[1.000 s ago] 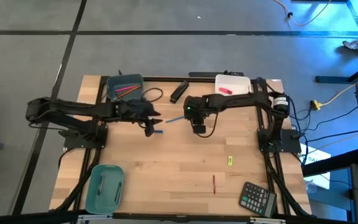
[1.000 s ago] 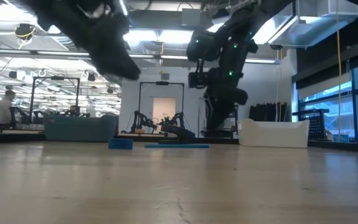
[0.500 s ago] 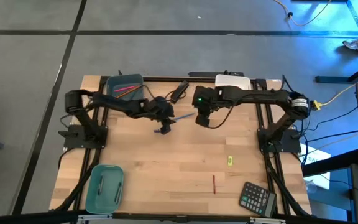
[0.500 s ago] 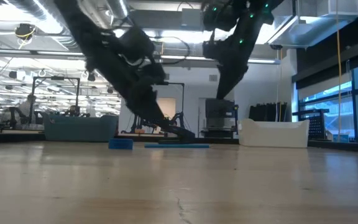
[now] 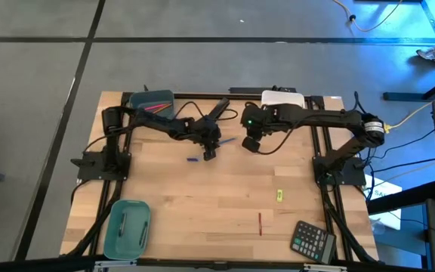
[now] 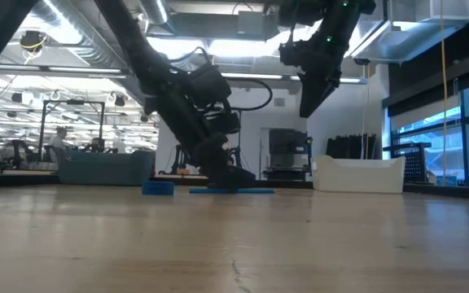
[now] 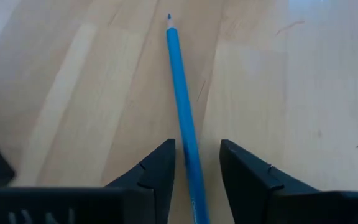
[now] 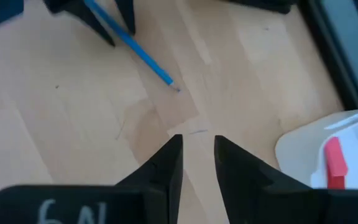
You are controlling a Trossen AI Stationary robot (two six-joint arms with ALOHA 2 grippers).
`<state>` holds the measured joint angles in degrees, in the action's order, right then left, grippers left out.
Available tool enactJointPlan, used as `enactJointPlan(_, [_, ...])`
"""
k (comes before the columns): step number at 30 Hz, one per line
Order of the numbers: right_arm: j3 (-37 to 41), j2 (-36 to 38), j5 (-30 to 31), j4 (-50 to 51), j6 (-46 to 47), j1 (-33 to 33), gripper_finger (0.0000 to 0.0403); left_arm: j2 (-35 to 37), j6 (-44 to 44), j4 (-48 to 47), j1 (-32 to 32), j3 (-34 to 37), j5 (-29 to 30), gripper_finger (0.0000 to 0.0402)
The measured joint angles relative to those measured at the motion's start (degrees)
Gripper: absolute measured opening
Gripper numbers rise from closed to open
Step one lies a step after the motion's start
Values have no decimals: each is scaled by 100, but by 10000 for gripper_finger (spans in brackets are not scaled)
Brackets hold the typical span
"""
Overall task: Sort crayons/erasers/pens/pencils in bins
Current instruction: Put the blue pencil into the blue bin
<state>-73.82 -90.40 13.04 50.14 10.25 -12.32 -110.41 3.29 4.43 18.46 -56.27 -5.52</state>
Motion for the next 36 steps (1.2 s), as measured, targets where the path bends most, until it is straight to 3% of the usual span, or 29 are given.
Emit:
enactJointPlan(23, [0, 294, 381, -76, 45, -4, 93, 4, 48, -695, -9, -11, 319, 10])
enactJointPlan(36, [0, 294, 395, -108, 154, -9, 93, 396, -11, -992, 58, 53, 394, 10])
